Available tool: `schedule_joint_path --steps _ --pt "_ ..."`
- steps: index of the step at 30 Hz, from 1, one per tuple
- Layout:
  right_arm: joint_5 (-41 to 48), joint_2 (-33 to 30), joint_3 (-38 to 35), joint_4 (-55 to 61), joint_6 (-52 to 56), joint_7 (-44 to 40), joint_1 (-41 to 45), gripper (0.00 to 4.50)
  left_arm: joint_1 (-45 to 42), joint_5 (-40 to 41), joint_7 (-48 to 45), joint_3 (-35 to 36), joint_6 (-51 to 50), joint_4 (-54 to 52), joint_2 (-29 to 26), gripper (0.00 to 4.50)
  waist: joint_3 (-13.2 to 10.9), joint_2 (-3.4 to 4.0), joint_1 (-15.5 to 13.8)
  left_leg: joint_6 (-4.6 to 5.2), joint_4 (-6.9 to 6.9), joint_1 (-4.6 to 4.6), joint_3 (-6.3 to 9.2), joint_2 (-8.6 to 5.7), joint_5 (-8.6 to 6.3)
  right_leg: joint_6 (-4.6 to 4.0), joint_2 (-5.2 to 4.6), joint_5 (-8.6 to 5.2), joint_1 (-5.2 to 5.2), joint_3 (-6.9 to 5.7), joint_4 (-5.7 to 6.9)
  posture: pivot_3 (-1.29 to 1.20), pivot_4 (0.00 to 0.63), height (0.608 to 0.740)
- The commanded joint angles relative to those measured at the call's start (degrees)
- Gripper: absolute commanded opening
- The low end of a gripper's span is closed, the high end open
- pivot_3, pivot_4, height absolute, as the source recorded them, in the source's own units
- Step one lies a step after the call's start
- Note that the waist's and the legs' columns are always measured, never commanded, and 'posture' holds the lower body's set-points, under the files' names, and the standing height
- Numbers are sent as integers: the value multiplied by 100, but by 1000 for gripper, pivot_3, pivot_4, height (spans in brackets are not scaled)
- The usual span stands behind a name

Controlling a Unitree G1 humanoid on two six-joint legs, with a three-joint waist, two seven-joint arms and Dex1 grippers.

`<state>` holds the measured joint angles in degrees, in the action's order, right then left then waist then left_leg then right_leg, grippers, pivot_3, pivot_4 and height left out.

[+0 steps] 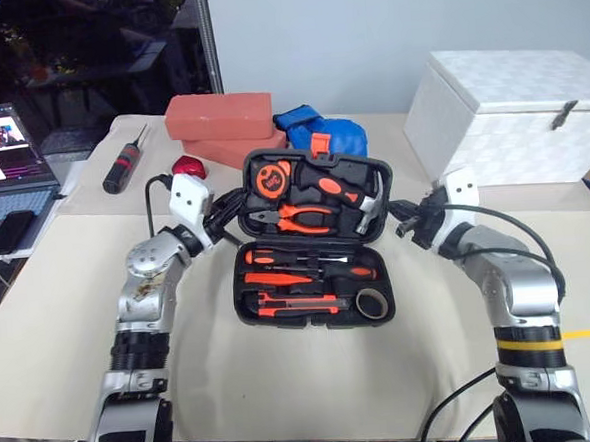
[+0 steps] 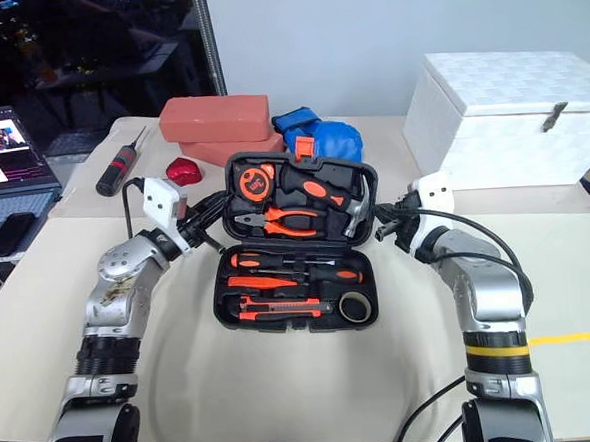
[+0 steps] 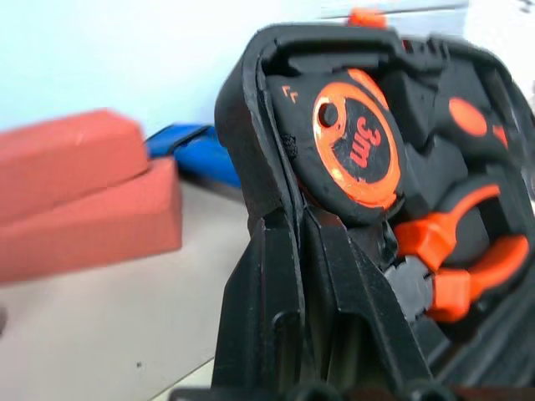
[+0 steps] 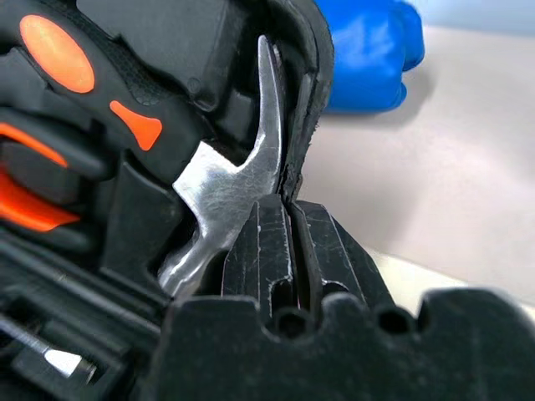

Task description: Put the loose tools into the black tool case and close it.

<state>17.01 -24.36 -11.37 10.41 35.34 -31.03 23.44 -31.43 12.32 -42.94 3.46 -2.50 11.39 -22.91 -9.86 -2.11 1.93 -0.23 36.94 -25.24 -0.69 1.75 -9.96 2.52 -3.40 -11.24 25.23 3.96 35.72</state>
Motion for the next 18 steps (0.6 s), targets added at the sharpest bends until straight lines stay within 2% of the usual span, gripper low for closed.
schedule_joint_path --steps 1,3,5,6,7,8,9,11,13,15,18 --pt "529 -103 -93 1362 -42 -207 -278 59 142 -182 -600 -482 710 -424 -158 0 0 0 2 -2 4 1 -1 0 3 0 0 0 0 0 3 0 150 740" --pt "549 -442 -120 2016 -71 -469 -963 59 486 182 -1197 -403 447 -678 -548 0 0 0 -1 -5 8 4 0 3 7 -2 2 1 -1 0 5 0 150 740" --pt "472 -824 -114 2458 -227 -765 -1634 0 806 565 -1681 -240 23 -968 -992 746 1 3 16 -5 12 6 -1 4 10 -2 2 -2 -2 0 10 0 150 740" --pt "571 -911 -225 2667 -213 -864 -1957 0 974 700 -1881 -123 -109 -1087 -1261 933 5 6 30 -5 10 15 -3 7 9 -6 3 -6 -9 1 12 0 150 740" --pt "684 -947 -341 2850 -204 -898 -2214 691 1089 691 -1951 16 22 -1091 -1473 1321 5 5 39 -5 4 24 -4 8 8 2 2 -25 -13 1 13 0 150 740" --pt "716 -991 -437 3018 -228 -910 -2489 907 1206 713 -2035 165 104 -1061 -1682 1735 5 5 50 -5 0 37 -5 11 7 13 2 -40 -24 0 13 0 150 740" --pt "560 -1105 -433 3134 -331 -936 -2760 1350 1305 760 -2161 272 107 -1011 -1869 2082 5 4 60 -5 -1 51 -9 13 7 11 2 -52 -29 0 18 0 150 740" --pt "-13 -1473 -365 3376 -628 -1077 -3591 1906 1638 988 -2669 444 -447 -945 -2458 2796 4 4 67 -5 0 63 -13 19 8 -17 5 -67 -29 1 31 0 150 740" --pt "-277 -1795 -541 3503 -835 -1334 -4362 1974 2056 1242 -3294 471 -1239 -961 -3172 3556 3 -2 79 -6 0 81 -20 25 8 -42 4 -79 -33 1 41 0 150 740" --pt "-232 -2066 -964 3545 -774 -1674 -5022 1974 2242 1536 -3693 653 -1755 -865 -3655 4303 4 -1 66 -13 -4 116 -28 34 3 -64 2 -92 -56 -1 39 0 150 740" --pt "318 -2221 -1636 3620 -518 -2236 -5600 1974 2212 1817 -4066 853 -2152 -807 -4052 4414 3 -2 32 -57 -7 144 -37 38 -23 -66 -11 -94 -87 -4 21 0 150 740"
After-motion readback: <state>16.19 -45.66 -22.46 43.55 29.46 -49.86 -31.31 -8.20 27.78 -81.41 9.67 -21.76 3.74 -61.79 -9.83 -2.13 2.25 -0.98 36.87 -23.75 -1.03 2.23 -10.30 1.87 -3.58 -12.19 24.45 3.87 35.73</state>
